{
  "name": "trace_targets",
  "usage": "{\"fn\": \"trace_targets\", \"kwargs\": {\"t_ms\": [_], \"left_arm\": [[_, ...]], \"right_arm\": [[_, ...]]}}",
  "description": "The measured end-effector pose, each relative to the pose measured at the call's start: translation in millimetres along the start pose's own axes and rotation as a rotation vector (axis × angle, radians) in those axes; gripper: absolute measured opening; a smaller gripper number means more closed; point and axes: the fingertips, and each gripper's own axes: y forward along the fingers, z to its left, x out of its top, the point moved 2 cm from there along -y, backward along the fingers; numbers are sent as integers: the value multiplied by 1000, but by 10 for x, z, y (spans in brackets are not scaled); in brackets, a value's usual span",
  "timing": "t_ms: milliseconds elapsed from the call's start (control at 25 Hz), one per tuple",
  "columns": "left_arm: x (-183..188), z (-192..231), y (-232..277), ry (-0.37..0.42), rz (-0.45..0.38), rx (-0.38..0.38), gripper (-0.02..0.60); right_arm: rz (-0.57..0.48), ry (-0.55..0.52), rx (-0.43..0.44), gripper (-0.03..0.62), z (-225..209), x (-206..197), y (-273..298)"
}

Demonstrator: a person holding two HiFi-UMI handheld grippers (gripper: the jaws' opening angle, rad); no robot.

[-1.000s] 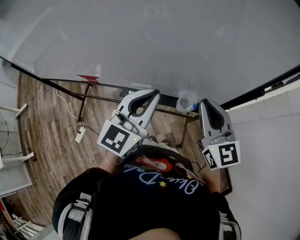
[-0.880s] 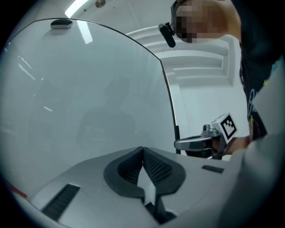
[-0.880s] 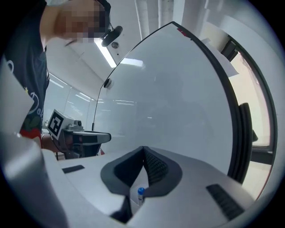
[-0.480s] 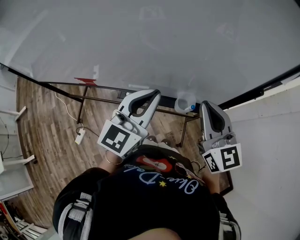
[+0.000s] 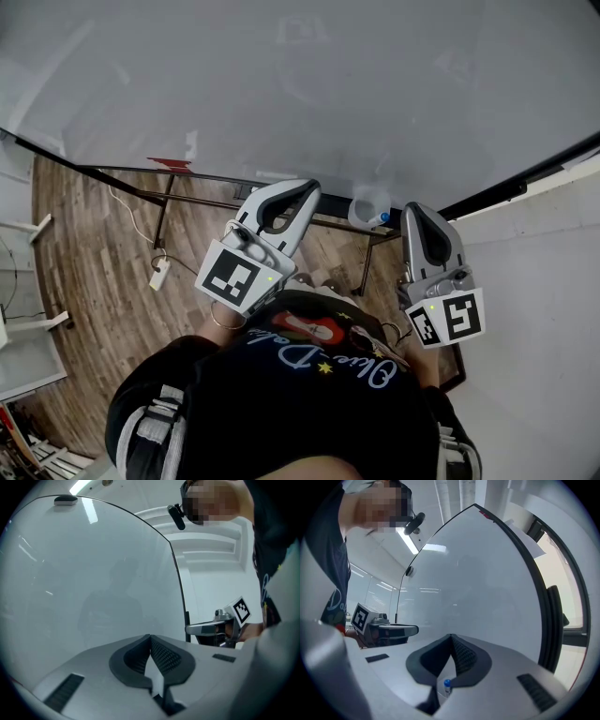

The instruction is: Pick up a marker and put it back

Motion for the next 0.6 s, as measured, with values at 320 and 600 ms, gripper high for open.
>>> {"fn": "trace_targets", "kwargs": {"t_ms": [320, 600], "left_arm": [[4, 1, 5, -1, 2, -1, 3], [0, 18, -10, -6, 6, -1, 3]], "right_arm": [[5, -1, -2, 0, -3, 0, 11], [7, -2, -1, 0, 19, 9, 25]]}}
